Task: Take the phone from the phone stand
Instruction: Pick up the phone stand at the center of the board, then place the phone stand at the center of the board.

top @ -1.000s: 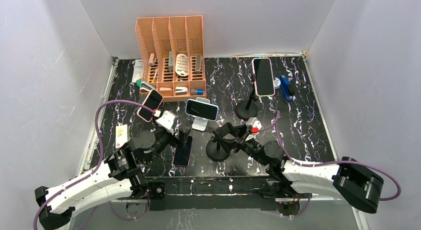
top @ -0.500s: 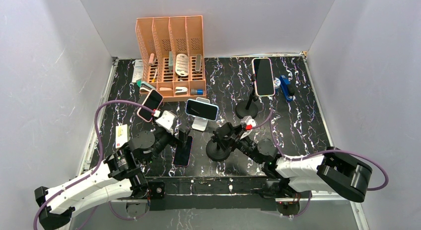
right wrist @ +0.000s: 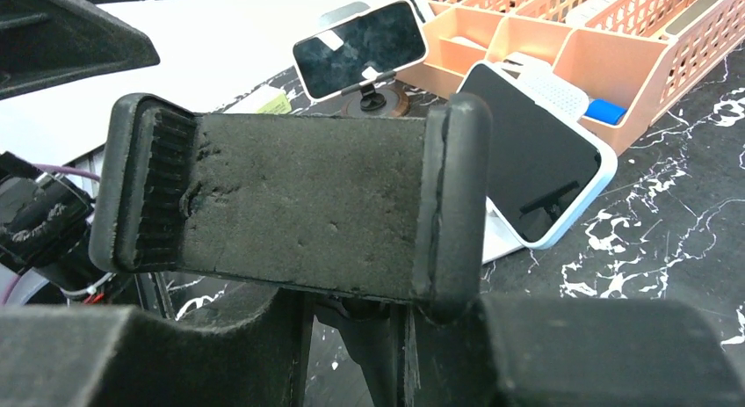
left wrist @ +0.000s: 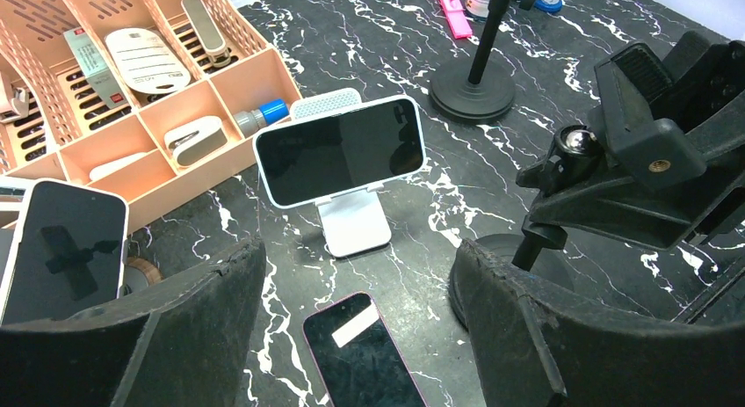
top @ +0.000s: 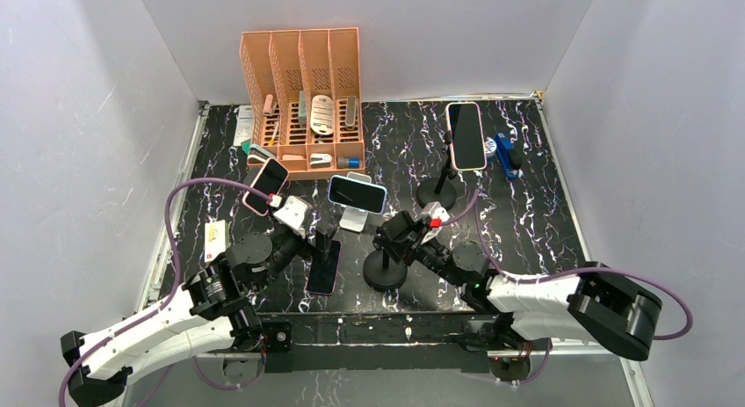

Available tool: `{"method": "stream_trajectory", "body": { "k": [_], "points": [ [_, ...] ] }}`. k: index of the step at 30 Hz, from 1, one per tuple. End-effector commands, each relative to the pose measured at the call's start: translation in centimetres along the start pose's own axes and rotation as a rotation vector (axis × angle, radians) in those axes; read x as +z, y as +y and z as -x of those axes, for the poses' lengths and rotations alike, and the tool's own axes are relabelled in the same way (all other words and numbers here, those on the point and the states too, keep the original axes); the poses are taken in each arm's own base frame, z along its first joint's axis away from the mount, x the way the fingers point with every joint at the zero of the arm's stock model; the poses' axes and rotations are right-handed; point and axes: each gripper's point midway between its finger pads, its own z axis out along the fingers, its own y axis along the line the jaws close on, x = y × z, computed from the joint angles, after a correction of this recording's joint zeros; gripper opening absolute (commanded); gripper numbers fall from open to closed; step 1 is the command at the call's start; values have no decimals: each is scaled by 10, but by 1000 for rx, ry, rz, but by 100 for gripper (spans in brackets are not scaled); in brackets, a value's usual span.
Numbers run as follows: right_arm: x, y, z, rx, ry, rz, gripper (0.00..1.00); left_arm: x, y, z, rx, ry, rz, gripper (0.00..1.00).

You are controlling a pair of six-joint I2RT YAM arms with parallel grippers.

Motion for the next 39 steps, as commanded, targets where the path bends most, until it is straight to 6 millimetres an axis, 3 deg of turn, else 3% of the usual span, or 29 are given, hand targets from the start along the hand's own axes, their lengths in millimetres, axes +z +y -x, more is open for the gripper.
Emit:
{"method": "stream_trajectory", "body": {
  "k": [1,10,17,23,28,34,39],
  "points": [
    [7,13,46,-12,-75,21,5,-3,2,14,-4,-27,3,77],
    [-28,-20,90,-109,-118,-187,1,-4,1,15,-7,-30,-4,77],
    [-19,-1,122,-169,-122,-120,1,-3,2,14,-5,-24,3,77],
    [7,19,167,-201,-207,-66,1,-3,4,13,-2,-24,18,77],
    [48,25,219,-269,-274,-103,1,-2,6,12,3,-19,28,77],
    [102,-9,262,-322,-351,-259,1,-2,8,12,-1,-19,38,77],
    [131,-45,286,-311,-423,-341,1,-4,7,14,-8,-29,31,77]
  ]
}}
